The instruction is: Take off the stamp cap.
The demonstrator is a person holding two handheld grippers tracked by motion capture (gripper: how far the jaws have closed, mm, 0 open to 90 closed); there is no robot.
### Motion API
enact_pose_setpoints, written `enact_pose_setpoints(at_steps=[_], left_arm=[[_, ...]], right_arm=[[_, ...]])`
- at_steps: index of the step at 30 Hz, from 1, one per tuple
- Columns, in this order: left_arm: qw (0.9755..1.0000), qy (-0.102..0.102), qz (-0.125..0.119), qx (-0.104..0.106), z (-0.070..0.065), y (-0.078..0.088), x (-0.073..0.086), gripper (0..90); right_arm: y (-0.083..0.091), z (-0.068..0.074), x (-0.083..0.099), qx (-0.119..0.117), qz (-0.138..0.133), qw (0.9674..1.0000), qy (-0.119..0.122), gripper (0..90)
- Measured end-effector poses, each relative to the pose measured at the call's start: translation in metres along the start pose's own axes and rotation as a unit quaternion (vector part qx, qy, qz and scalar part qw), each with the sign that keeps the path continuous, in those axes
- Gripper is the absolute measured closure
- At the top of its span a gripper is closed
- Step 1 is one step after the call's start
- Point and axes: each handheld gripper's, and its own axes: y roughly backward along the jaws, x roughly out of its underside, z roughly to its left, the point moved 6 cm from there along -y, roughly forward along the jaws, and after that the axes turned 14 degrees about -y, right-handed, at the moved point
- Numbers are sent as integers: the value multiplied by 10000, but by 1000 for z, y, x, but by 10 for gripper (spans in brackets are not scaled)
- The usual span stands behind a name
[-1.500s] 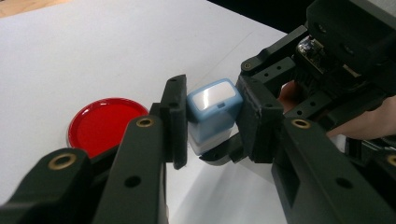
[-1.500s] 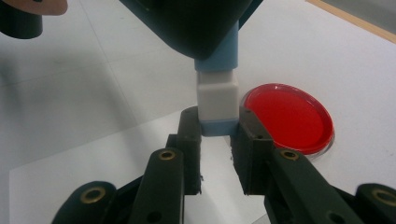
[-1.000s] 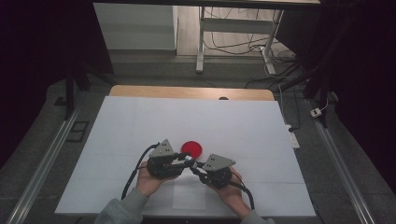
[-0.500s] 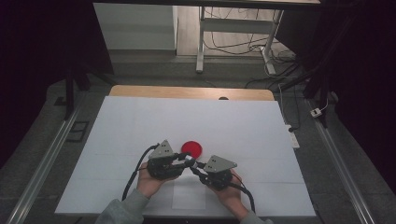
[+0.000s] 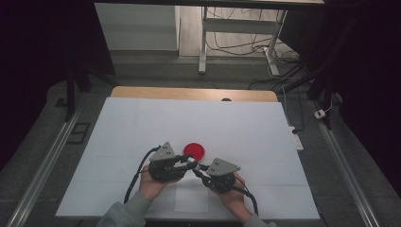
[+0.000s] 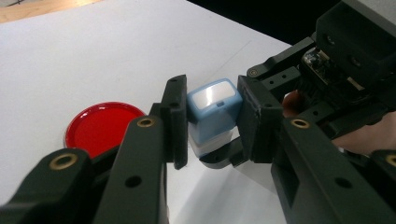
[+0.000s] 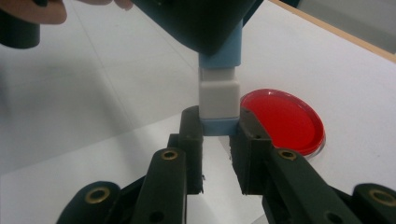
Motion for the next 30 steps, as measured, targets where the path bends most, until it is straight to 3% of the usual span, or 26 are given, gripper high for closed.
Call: enact_pose_setpoints(at_steps=[5, 15, 19, 25, 30], left_arm=[[10000, 14, -15, 13, 0, 0, 0, 658], [10000, 17, -31, -20, 0, 1, 0, 658], [10000, 25, -28, -6, 0, 1, 0, 658], [10000, 53, -38, 73, 0, 1, 0, 658], [9999, 74, -53, 85, -1, 1, 0, 658]], right_arm=[[1, -1, -1, -59, 47, 9999, 108, 746], [-1, 1, 1, -107, -126, 9991, -387, 746], [0, 1, 1, -73, -127, 9991, -393, 746], [2, 1, 0, -68, 46, 10000, 35, 747], [3, 0, -1, -158, 89, 9998, 115, 747]])
